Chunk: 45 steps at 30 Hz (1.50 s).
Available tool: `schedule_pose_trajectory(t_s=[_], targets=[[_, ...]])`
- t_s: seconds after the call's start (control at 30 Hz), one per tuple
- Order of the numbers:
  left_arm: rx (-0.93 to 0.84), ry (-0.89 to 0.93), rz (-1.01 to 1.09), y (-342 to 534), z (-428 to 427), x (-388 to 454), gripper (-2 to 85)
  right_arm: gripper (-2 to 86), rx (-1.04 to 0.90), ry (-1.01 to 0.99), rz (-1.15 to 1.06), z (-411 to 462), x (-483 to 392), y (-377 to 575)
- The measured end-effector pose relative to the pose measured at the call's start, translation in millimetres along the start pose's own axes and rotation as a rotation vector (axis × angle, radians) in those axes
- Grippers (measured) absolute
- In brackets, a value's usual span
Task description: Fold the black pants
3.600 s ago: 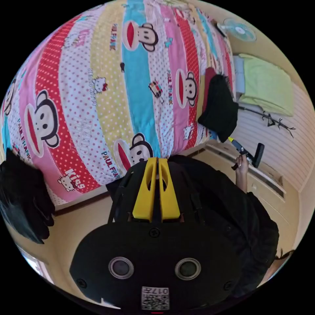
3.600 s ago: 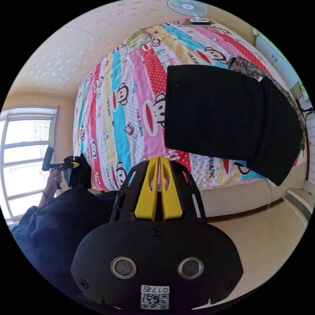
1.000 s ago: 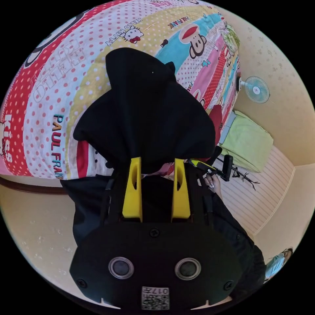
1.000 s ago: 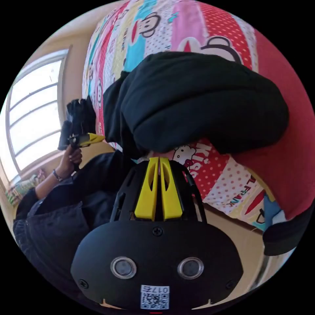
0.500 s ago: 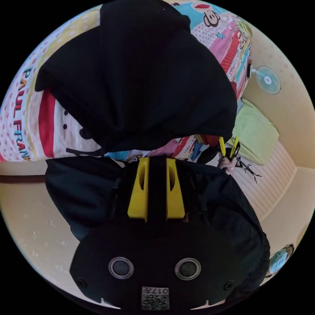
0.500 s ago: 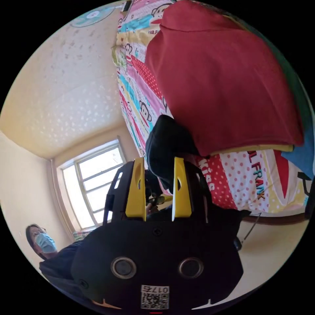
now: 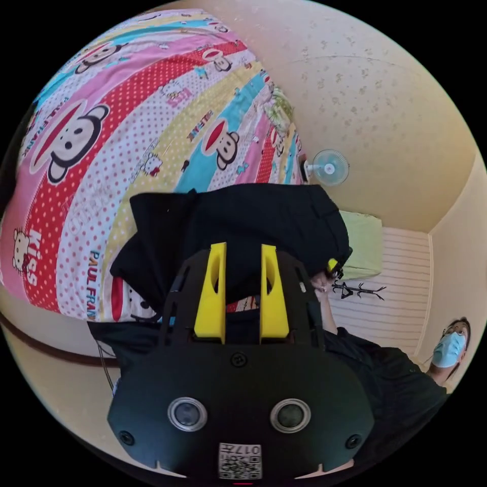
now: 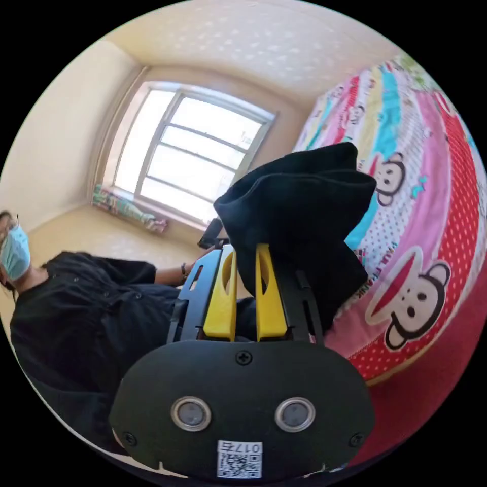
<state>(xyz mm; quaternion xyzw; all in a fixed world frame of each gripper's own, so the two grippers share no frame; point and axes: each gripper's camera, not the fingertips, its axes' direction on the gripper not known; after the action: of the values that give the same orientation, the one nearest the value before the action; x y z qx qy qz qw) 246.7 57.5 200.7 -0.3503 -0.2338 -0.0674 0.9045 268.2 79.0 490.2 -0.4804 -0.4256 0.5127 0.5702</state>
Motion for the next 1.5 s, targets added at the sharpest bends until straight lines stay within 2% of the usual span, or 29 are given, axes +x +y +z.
schedule_pose_trajectory(t_s=[0.1, 0.2, 0.3, 0.37, 0.43, 0.5, 0.6, 0.7, 0.8, 0.9, 0.97, 1.0, 1.07, 1.1, 1.2, 1.27, 1.33, 1.4, 1.47, 1.5], targets=[[0.012, 0.102, 0.019, -22, 4, 15, 13.1, 6.4, -0.061, -0.056, -0.109, 6, -12, 3], [-0.165, 0.123, 0.052, -33, 45, 28, 12.4, 6.2, -0.067, 0.101, 0.079, -8, 17, 28], [-0.324, 0.046, 0.088, -22, 89, 37, 11.1, 5.6, -0.071, 0.334, 0.405, -31, 57, 75], [-0.438, 0.023, 0.101, -9, 116, 37, 11.0, 5.0, -0.057, 0.5, 0.782, -49, 85, 124], [-0.548, -0.004, 0.101, 7, 140, 32, 10.9, 4.4, -0.036, 0.599, 0.97, -57, 85, 154], [-0.658, -0.051, 0.087, 29, 161, 21, 10.9, 3.5, 0.046, 0.539, 0.991, -61, 73, 168], [-0.72, -0.072, 0.037, 49, 173, 5, 10.9, 4.1, 0.091, 0.494, 1.032, -59, 52, 172], [-0.703, -0.047, -0.032, 59, 174, -8, 10.9, 6.5, 0.139, 0.492, 0.931, -53, 31, 142], [-0.666, -0.026, -0.066, 60, 171, -13, 10.9, 7.8, 0.093, 0.513, 0.799, -37, 24, 87], [-0.644, -0.017, -0.066, 60, 164, -10, 10.9, 9.5, -0.031, 0.657, 0.746, -14, 40, 33], [-0.634, -0.009, -0.054, 61, 157, -6, 10.9, 11.4, -0.134, 0.927, 0.759, 2, 66, 2], [-0.631, -0.009, -0.04, 62, 150, -3, 10.9, 11.7, -0.166, 1.003, 0.779, 6, 74, -3], [-0.629, -0.029, -0.016, 64, 138, 0, 10.9, 12.9, -0.294, 1.294, 0.938, 14, 110, -3], [-0.626, -0.052, -0.004, 65, 128, 0, 10.9, 13.2, -0.325, 1.313, 0.972, 16, 118, 1], [-0.606, -0.093, -0.007, 67, 103, -7, 10.9, 11.1, -0.336, 1.286, 0.912, 23, 117, 2], [-0.585, -0.086, -0.031, 68, 89, -15, 11.0, 4.9, -0.268, 1.216, 0.669, 29, 80, 0], [-0.567, -0.061, -0.058, 68, 78, -22, 10.9, 3.1, -0.252, 1.145, 0.533, 30, 53, 8], [-0.549, -0.056, -0.083, 65, 70, -29, 10.9, 2.0, -0.233, 0.956, 0.381, 22, 23, 23], [-0.545, -0.046, -0.084, 60, 70, -29, 10.9, 1.0, -0.199, 0.606, 0.226, -2, -10, 54], [-0.546, -0.028, -0.073, 56, 74, -26, 10.9, 0.8, -0.19, 0.584, 0.22, -9, -15, 63]])
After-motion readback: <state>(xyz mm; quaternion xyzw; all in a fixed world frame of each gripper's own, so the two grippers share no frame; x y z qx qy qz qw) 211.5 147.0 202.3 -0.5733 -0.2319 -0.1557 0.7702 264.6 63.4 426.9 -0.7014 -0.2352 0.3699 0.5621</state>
